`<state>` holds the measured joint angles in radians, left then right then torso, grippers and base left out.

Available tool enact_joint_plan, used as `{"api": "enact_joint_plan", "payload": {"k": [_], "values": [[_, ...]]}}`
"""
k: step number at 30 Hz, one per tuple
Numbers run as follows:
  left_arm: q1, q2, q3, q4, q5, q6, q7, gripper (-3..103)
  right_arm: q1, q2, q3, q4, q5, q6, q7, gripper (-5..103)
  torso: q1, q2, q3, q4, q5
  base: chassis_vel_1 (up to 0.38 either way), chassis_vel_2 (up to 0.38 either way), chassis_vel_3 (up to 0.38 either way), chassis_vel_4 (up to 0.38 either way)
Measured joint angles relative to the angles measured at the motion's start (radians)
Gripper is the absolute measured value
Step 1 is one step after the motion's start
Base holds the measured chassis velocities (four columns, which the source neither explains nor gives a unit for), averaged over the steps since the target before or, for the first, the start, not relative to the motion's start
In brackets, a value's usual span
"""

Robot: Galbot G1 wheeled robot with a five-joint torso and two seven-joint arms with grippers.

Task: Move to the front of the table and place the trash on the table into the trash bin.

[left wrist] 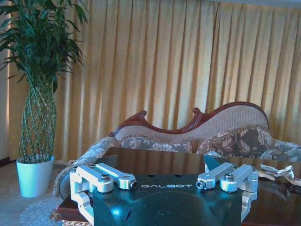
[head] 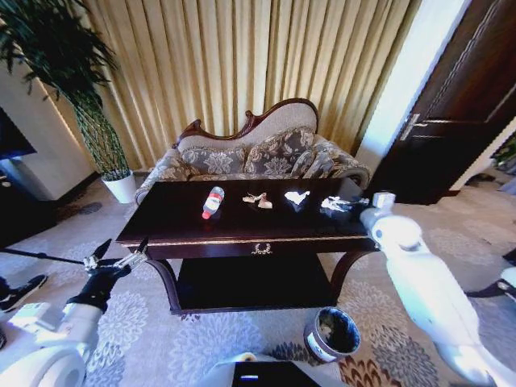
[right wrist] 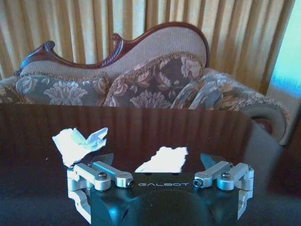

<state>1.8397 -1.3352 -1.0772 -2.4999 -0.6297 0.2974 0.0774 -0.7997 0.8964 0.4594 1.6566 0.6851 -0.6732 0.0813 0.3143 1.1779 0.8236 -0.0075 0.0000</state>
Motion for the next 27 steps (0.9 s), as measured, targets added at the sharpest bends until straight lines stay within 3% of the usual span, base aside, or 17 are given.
{"api": "enact_joint_plan", "payload": {"k": [19, 21, 23, 25, 27], "values": [[-0.002, -0.002, -0.007, 0.0, -0.001, -0.002, -0.002, 100, 0.105, 0.07, -0.067, -0.16, -0.019, -0.004, 0.058, 103, 0.0, 0.0, 0.0, 0.0, -0.0001, 0.0, 0.0, 0.0, 0.0], [-0.003, -0.002, -0.007, 0.0, -0.002, -0.002, -0.002, 100, 0.106, 0.07, -0.068, -0.161, -0.019, -0.002, 0.06, 100, 0.0, 0.0, 0.0, -0.0001, 0.0, 0.0, 0.0, 0.0, 0.0], [-0.004, -0.002, -0.006, 0.0, -0.002, -0.003, -0.002, 100, 0.106, 0.07, -0.073, -0.163, -0.019, 0.009, 0.066, 90, 0.0, 0.0, 0.0, -0.0001, 0.0, 0.0, 0.0, 0.0, 0.0], [-0.004, -0.003, -0.005, 0.0, -0.002, -0.003, -0.002, 100, 0.106, 0.07, -0.074, -0.164, -0.019, 0.011, 0.067, 90, 0.0, 0.0, 0.0, -0.0001, 0.0, 0.0, 0.0, 0.0, 0.0], [-0.005, -0.005, -0.002, 0.0, -0.002, -0.003, -0.001, 100, 0.106, 0.071, -0.075, -0.166, -0.019, 0.013, 0.068, 79, 0.0, 0.0, 0.0, -0.0001, -0.0001, 0.0, 0.0, 0.0, 0.0]]}}
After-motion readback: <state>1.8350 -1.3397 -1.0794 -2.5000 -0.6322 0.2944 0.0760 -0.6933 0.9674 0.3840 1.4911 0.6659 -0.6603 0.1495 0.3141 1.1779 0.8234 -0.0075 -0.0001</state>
